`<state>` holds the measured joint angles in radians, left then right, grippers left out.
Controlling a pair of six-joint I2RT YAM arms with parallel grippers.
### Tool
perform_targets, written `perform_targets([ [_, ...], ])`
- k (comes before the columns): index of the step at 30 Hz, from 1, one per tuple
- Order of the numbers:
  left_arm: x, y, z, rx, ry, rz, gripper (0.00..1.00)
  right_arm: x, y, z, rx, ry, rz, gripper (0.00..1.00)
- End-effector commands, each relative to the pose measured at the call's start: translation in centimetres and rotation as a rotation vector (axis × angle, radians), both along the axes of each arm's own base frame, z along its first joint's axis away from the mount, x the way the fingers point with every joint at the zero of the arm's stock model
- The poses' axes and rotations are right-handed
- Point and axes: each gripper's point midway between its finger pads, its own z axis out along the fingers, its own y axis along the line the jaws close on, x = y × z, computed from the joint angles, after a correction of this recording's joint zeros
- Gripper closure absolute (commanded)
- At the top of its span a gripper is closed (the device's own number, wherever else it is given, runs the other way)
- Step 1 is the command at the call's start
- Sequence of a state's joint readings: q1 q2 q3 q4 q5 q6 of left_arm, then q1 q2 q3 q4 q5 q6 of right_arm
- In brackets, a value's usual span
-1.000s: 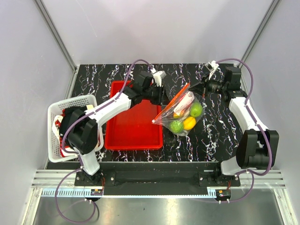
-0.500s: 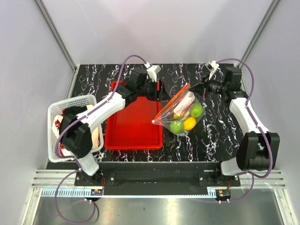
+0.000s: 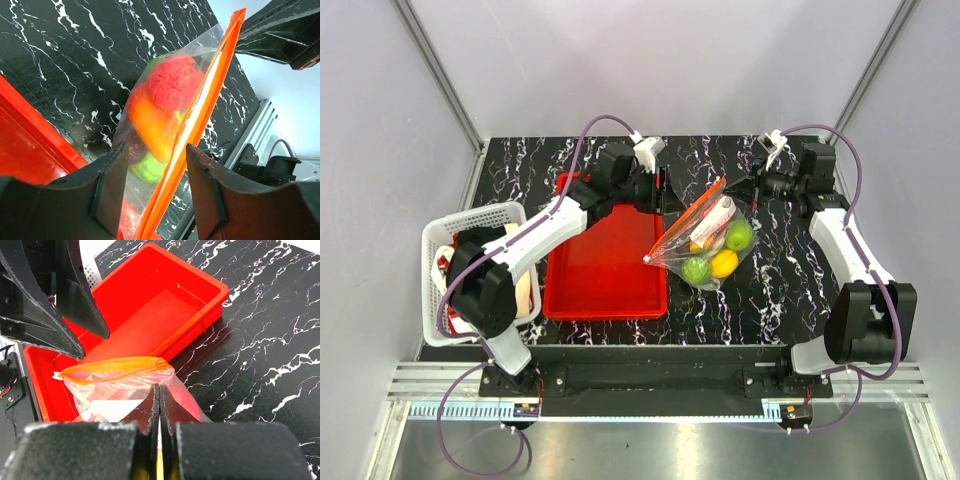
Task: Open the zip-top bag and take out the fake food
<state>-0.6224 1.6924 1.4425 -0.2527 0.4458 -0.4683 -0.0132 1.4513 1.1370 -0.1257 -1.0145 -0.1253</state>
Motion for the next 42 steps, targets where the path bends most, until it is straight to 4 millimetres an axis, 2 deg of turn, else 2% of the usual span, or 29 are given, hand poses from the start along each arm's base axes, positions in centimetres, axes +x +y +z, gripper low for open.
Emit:
perform_targets([
  [1,0.1,-1.2,-0.4,-0.023,-0.007,-0.030,0.49,-0.4,0.4,2.2,0.006,-0.060,0.025,1.00],
  [3,0.3,-1.1,-1.5,0.005,0.016,-0.015,0.51,-0.4,0.4,2.2,0.007,-0.060,0.025,1.00],
  [7,0.2,-1.5,-2.2,0.016,0.033,-0.034,0.56,-0.4,0.4,2.1,0.006,-0.057,0.020,1.00],
  [13,-1.0,-2.6,-1.8,-0.012,0.053,-0.106,0.79,0.1,0.1,2.4,0.031,0.008,-0.043,1.00],
  [15,-1.7,-3.3,-1.1,-0.034,0.060,-0.145,0.82,0.0,0.1,2.7,0.038,0.013,-0.050,1.00],
  [17,-1.9,-3.3,-0.6,-0.043,0.052,-0.143,0.72,0.1,0.0,2.6,0.035,0.023,-0.072,1.00],
  [19,-2.1,-3.1,-0.7,-0.047,0.053,-0.143,0.57,0.1,-0.2,2.5,0.030,0.031,-0.085,1.00],
  [21,-2.5,-3.1,-0.7,-0.058,0.056,-0.151,0.53,0.0,-0.1,2.3,0.032,0.040,-0.081,1.00],
  [22,-2.5,-3.2,-0.5,-0.070,0.050,-0.153,0.52,-0.4,0.8,2.1,0.028,0.048,-0.059,1.00],
  [23,-2.7,-3.2,-0.5,-0.078,0.055,-0.157,0.52,-0.4,0.9,1.9,0.025,0.050,-0.058,1.00],
  [24,-2.8,-3.1,-0.9,-0.074,0.061,-0.156,0.55,-0.4,0.8,2.0,0.023,0.047,-0.062,1.00],
  [26,-2.8,-3.1,-1.1,-0.071,0.073,-0.149,0.69,-0.2,0.7,2.1,0.021,0.050,-0.076,1.00],
  [28,-2.7,-3.4,-1.6,-0.072,0.089,-0.150,0.78,0.3,0.5,2.2,0.029,0.085,-0.136,1.00],
  [29,-2.9,-3.7,-1.7,-0.087,0.114,-0.162,0.91,0.6,0.3,2.1,0.032,0.108,-0.172,1.00],
  [30,-3.0,-4.1,-1.8,-0.099,0.130,-0.172,0.97,1.6,-0.8,1.9,0.045,0.192,-0.303,0.96],
  [31,-3.0,-4.7,-1.2,-0.130,0.135,-0.185,1.00,2.0,-1.4,1.5,0.044,0.247,-0.375,0.76],
  [32,-3.1,-5.0,-0.8,-0.142,0.136,-0.191,1.00,2.4,-2.0,0.8,0.036,0.308,-0.432,0.73],
  [33,-3.2,-5.4,-0.4,-0.155,0.137,-0.195,1.00,1.8,-2.2,0.9,0.025,0.376,-0.460,0.68],
  [34,-3.2,-6.0,0.3,-0.186,0.145,-0.188,1.00,1.8,-2.5,0.7,0.024,0.420,-0.504,0.50],
  [35,-3.2,-6.3,0.5,-0.205,0.156,-0.181,1.00,1.5,-2.5,1.0,0.028,0.448,-0.533,0.38],
  [36,-3.2,-6.6,0.9,-0.224,0.164,-0.171,1.00,0.7,-2.7,1.0,0.026,0.497,-0.551,0.14],
  [37,-2.9,-7.1,1.8,-0.267,0.170,-0.145,1.00,0.7,-3.2,1.2,0.032,0.525,-0.626,0.01],
  [41,-3.0,-7.9,2.1,-0.324,0.189,-0.091,1.00,-1.5,-3.2,2.8,0.000,0.568,-0.675,0.00],
  [42,-3.2,-8.2,2.5,-0.344,0.179,-0.090,1.00,-2.3,-2.2,2.9,-0.023,0.571,-0.651,0.00],
])
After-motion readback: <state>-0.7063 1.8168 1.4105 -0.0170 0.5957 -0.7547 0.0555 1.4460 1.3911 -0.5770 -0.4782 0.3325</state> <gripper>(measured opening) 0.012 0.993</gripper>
